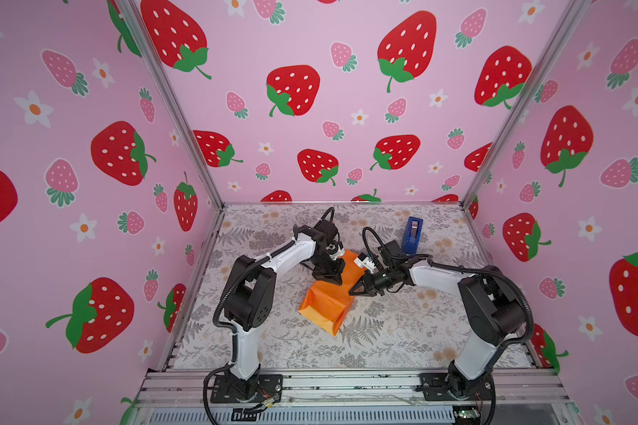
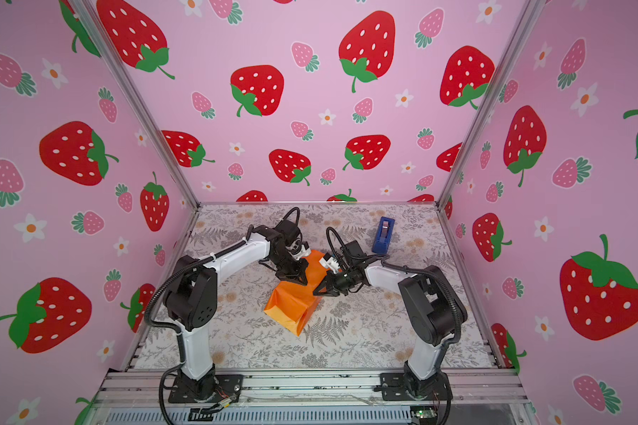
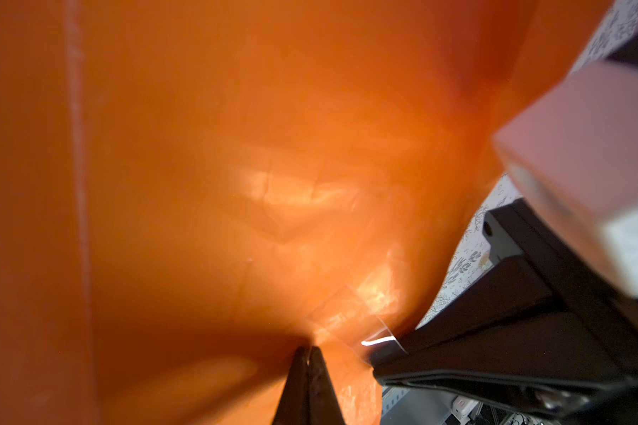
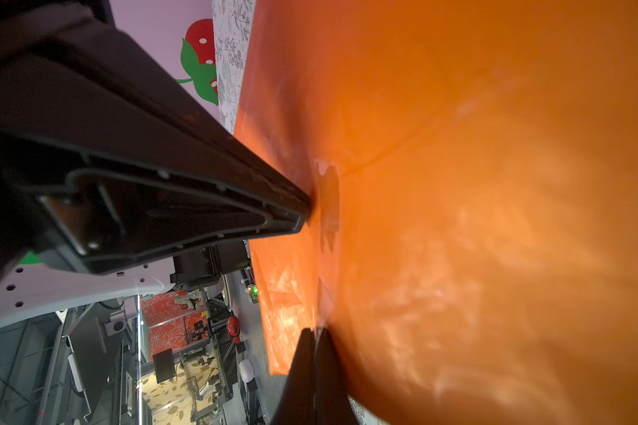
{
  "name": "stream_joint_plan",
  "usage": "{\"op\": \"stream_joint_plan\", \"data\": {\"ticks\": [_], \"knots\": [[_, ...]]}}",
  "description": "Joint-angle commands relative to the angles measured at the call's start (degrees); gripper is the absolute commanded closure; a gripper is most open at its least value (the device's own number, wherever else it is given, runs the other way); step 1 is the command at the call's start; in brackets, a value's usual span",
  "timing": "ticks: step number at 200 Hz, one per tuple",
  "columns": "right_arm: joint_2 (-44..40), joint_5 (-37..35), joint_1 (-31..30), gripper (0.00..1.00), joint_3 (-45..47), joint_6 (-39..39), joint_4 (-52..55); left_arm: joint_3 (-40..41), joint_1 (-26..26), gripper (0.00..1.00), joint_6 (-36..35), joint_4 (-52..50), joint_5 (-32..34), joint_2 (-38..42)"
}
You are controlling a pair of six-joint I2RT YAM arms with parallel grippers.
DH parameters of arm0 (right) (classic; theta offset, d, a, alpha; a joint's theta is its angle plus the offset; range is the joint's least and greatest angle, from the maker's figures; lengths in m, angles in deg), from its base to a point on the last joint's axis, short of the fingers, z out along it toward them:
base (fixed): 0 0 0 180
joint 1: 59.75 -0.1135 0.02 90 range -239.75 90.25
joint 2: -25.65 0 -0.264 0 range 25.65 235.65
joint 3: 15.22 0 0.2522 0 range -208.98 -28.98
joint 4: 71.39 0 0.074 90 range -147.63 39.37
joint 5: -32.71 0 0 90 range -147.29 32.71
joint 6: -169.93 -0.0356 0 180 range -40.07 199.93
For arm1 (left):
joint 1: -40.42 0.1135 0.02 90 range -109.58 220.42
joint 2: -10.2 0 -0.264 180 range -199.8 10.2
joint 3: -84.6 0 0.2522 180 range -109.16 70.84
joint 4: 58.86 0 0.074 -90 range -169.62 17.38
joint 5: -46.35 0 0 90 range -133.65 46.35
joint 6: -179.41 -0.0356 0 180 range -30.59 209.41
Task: Wrap a gift box in wrapping paper
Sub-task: Stick the wrapping paper to the gift box.
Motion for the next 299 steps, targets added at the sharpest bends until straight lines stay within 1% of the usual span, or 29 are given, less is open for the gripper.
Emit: {"op": "stream_joint_plan", "data": {"ticks": [1, 42, 82, 106, 107, 110, 118, 140, 159, 181, 207, 225, 240, 258, 268, 280, 289, 294, 299], "knots": [[-0.1, -0.4, 0.6, 1.00, 1.9, 1.5, 1.8, 2.0, -0.9, 0.93, -0.5, -2.7, 2.6, -1.1], [0.4, -1.6, 1.1, 1.00, 2.3, 2.3, 3.3, 0.5, -0.9, 0.93, 0.6, -1.9, 1.2, 0.3], [1.3, -1.6, 1.1, 1.00, 2.6, 2.0, 2.7, -2.3, -0.9, 0.93, 3.9, 2.1, -6.3, 2.2], [0.9, -1.7, 1.1, 1.00, 3.1, 1.8, 2.4, -2.3, -0.9, 0.93, 6.8, 6.5, -10.9, 3.0], [1.0, -1.8, 1.1, 1.00, 3.2, 1.8, 2.3, -2.3, -0.9, 0.96, 7.0, 6.7, -11.1, 3.0], [0.9, -1.6, 1.1, 1.00, 3.2, 1.7, 2.3, -2.3, -0.9, 0.98, 7.4, 7.2, -11.5, 2.9], [0.9, -1.8, 1.1, 1.00, 3.2, 1.8, 2.5, -2.3, -1.1, 0.98, 7.8, 7.9, -11.8, 2.6], [1.0, -1.9, 1.1, 1.00, 3.2, 1.8, 2.4, -2.9, -1.2, 1.00, 7.3, 6.6, -10.4, -0.3], [1.1, -1.8, 1.1, 1.00, 2.8, 1.8, 2.7, -2.3, -1.2, 1.00, 5.8, 4.2, -7.6, -2.6], [0.7, -1.9, 1.1, 1.00, 2.4, 1.7, 3.0, -1.3, -1.4, 1.00, 3.8, 0.9, -2.7, -3.2], [0.0, -1.8, 1.1, 1.00, 1.6, 1.8, 3.8, -0.5, -1.3, 1.00, 2.0, -1.2, 0.3, -3.9], [-1.9, -1.6, 1.2, 1.00, 1.4, 1.7, 5.2, -0.1, -1.1, 1.00, 1.3, -2.2, 2.2, -4.4], [-4.8, -2.2, 1.4, 0.89, 2.3, 1.8, 7.0, 0.4, -0.7, 1.00, 1.1, -2.4, 2.9, -4.4], [-8.0, -3.3, 1.7, 0.85, 5.5, 1.8, 7.8, 0.3, -0.5, 1.00, 1.1, -2.6, 2.9, -4.4], [-9.0, -5.0, 1.7, 0.87, 7.5, 1.9, 9.4, 0.1, -0.5, 1.00, 1.0, -2.5, 2.9, -4.5], [-9.4, -7.4, 1.8, 0.94, 9.6, 1.6, 9.3, -0.1, -0.4, 1.00, 0.9, -2.5, 2.4, -4.6], [-9.2, -8.1, 1.8, 0.98, 11.3, 0.2, 8.2, -0.3, -0.5, 1.00, 0.9, -2.5, 2.3, -4.8], [-9.2, -7.9, 1.8, 1.00, 12.3, -1.0, 5.2, -0.4, -0.5, 1.00, 0.9, -2.5, 2.3, -4.8], [-9.1, -7.6, 1.8, 1.00, 13.3, -2.2, 3.1, -0.5, -0.4, 1.00, 0.8, -2.5, 2.2, -4.9]]}}
